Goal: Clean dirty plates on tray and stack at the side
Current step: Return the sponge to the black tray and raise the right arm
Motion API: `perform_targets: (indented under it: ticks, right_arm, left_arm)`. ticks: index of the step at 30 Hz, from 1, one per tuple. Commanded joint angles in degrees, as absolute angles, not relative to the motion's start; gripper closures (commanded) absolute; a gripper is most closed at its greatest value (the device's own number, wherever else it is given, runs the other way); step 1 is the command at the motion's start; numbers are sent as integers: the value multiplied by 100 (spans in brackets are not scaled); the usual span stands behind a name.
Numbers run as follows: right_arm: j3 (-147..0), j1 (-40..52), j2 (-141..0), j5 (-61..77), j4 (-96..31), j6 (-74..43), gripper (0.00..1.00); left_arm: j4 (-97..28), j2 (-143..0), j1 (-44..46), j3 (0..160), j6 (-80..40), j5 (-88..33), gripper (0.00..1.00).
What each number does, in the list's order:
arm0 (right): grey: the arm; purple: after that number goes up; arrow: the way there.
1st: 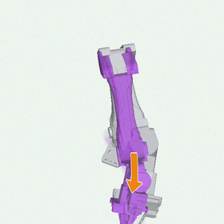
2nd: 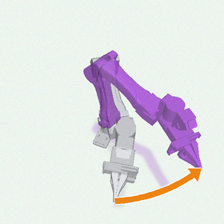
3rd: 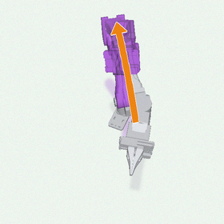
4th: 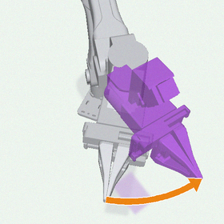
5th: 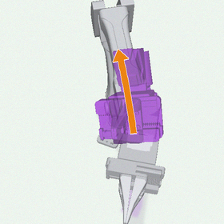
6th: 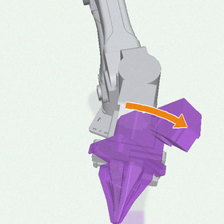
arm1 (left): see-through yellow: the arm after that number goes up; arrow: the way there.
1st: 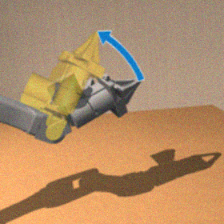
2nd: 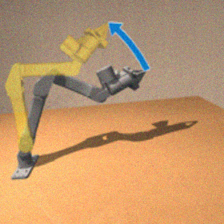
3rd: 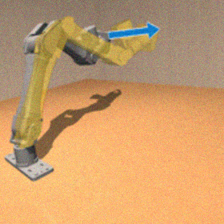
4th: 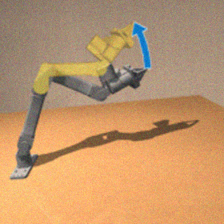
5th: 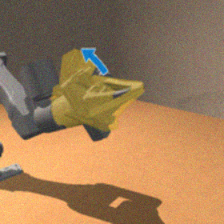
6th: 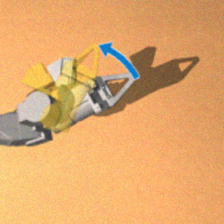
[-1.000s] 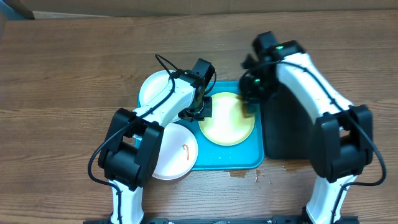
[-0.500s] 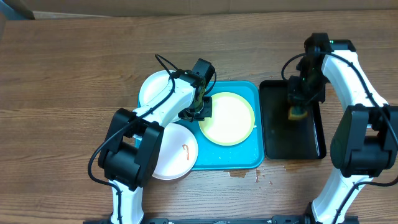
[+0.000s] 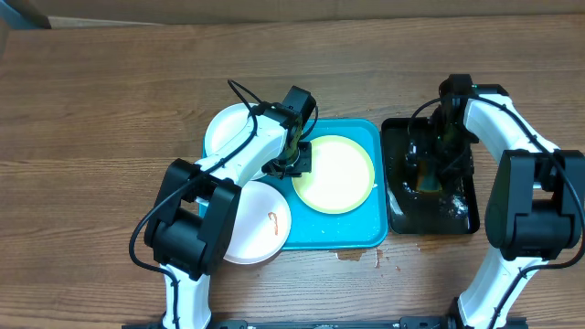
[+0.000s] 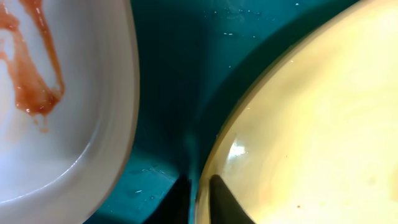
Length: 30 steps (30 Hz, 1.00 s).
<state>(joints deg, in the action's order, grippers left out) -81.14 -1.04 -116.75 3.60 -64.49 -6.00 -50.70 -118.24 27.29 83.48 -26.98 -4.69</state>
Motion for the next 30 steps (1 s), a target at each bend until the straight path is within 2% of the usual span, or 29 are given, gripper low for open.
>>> perform_targets:
  ticks: [1, 4, 12, 17, 28, 30]
  right_arm:
    - [-8112, -110, -11583, 305, -6320, -617, 0]
    - [-8294, -110, -11583, 307, -6455, -617, 0]
    - [-10062, -141, -11572, 301, -7568, -613, 0]
    - [-10680, -360, -11572, 242, -7933, -600, 0]
    - [-10700, -812, -11574, 259, -7983, -858, 0]
    - [-10700, -812, -11574, 259, -7983, -858, 0]
  left_arm:
    - [-5070, -11872, 2707, 8307, -2744, -408, 76]
    - [-5070, -11872, 2707, 8307, -2744, -408, 67]
    - [-5070, -11872, 2707, 8307, -2744, -408, 58]
    - [-5070, -11872, 2707, 8307, -2746, -419, 59]
    - [-5057, -11872, 2707, 8307, -2744, -582, 60]
    - [-5070, -11872, 2709, 8307, -2744, -582, 64]
